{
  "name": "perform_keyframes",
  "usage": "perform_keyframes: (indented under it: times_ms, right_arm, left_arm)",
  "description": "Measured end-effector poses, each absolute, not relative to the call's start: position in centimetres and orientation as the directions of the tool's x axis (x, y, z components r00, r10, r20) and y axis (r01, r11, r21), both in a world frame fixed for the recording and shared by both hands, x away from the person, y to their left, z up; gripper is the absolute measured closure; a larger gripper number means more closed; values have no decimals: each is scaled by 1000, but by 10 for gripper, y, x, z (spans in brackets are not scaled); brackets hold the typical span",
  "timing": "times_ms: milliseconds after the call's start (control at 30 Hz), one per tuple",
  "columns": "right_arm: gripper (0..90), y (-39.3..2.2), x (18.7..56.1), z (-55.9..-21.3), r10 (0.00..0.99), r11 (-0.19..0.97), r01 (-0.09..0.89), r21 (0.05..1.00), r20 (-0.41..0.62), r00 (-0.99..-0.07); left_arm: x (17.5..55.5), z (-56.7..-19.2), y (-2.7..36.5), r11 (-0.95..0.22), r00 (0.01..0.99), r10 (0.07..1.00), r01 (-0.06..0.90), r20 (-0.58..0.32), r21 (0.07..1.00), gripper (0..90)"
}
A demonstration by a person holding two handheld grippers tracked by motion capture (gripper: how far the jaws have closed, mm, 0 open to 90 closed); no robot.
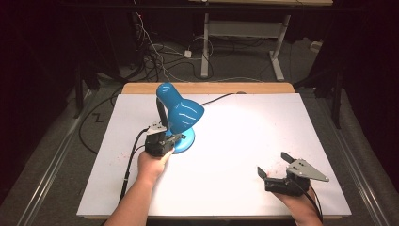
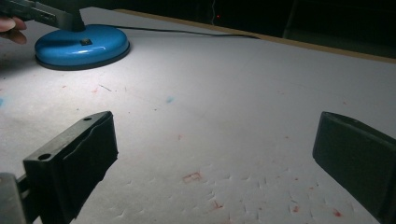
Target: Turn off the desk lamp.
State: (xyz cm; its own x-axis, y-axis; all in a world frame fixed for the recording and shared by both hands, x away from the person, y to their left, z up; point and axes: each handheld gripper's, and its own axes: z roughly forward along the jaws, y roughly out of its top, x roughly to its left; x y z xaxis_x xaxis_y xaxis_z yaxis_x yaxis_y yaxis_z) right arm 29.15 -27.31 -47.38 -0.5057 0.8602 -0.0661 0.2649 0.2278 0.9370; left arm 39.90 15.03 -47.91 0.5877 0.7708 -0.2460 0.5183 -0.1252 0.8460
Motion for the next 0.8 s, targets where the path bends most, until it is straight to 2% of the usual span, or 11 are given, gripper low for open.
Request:
perform_keyframes:
  times_ms: [167,300,467,533,800]
  right_arm:
    - [8,-271,293,-475,858,232,270,934,-66,-510]
    - [8,-270,292,-474,858,230,267,936,-66,-510]
    - [8,-270,294,-474,856,234,265,935,-70,-511]
    - [8,-269,294,-474,857,230,266,936,-66,-511]
    - [9,-267,295,-474,854,232,264,936,-67,-516]
  left_arm:
    - [402,-481,145,-136,586,781,498,-217,857,879]
    - [407,-481,144,-148,575,781,549,-243,823,879]
    - [409,-482,145,-151,572,783,557,-246,817,879]
    - [411,-483,146,-114,560,776,577,-290,809,879]
    - [415,-488,144,-90,545,778,587,-311,805,879]
